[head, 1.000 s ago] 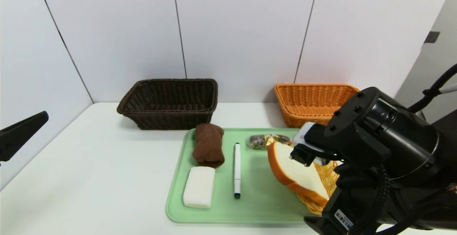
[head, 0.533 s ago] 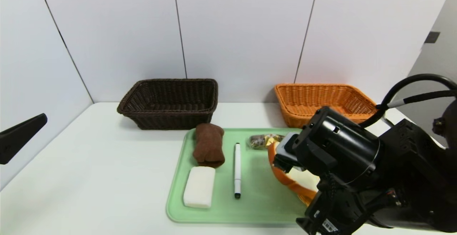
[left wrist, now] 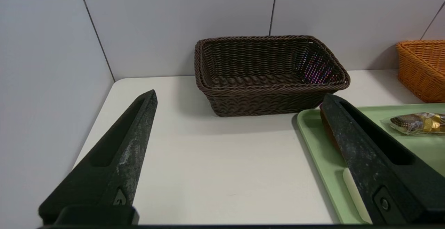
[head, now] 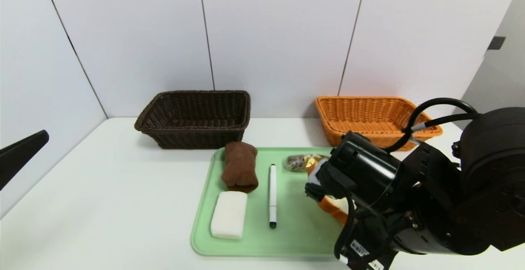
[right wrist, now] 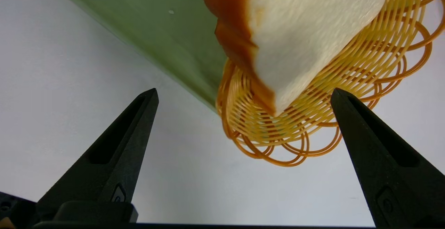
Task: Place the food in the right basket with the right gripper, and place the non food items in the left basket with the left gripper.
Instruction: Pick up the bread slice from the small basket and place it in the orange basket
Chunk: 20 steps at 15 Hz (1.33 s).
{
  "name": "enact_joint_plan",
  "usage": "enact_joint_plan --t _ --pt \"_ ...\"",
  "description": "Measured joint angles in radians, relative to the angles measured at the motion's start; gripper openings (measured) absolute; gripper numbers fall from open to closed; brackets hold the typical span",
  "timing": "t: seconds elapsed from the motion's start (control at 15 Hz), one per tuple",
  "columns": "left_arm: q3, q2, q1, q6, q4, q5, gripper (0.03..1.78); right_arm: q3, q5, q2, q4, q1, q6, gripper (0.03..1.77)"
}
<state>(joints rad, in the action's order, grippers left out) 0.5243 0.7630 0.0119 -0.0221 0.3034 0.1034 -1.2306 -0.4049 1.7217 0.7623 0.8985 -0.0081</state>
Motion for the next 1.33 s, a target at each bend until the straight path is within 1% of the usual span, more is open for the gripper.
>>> enact_joint_plan --t 0.07,0.27,0.47,0.93,1.33 --pt "-0.001 -0.002 0.0 0.0 0.0 0.003 1.69 -0.002 -0.008 0.007 -0.014 -0.009 -0.01 1.71" --pt "-0.005 -0.007 0.0 -0.001 -0.001 0.005 1.69 -0.004 -0.016 0.024 -0.046 -0.039 -0.035 1.71" --pt "-0.026 -0.018 0.0 0.0 0.0 0.007 1.69 -0.004 -0.019 0.043 -0.093 -0.053 -0.048 1.71" --pt "-0.038 -0.032 0.0 -0.002 0.0 0.01 1.69 -0.004 -0.019 0.083 -0.124 -0.066 -0.071 1.71" --pt "-0.054 -0.046 0.0 -0.002 0.0 0.011 1.69 -0.003 -0.019 0.093 -0.125 -0.104 -0.082 1.71"
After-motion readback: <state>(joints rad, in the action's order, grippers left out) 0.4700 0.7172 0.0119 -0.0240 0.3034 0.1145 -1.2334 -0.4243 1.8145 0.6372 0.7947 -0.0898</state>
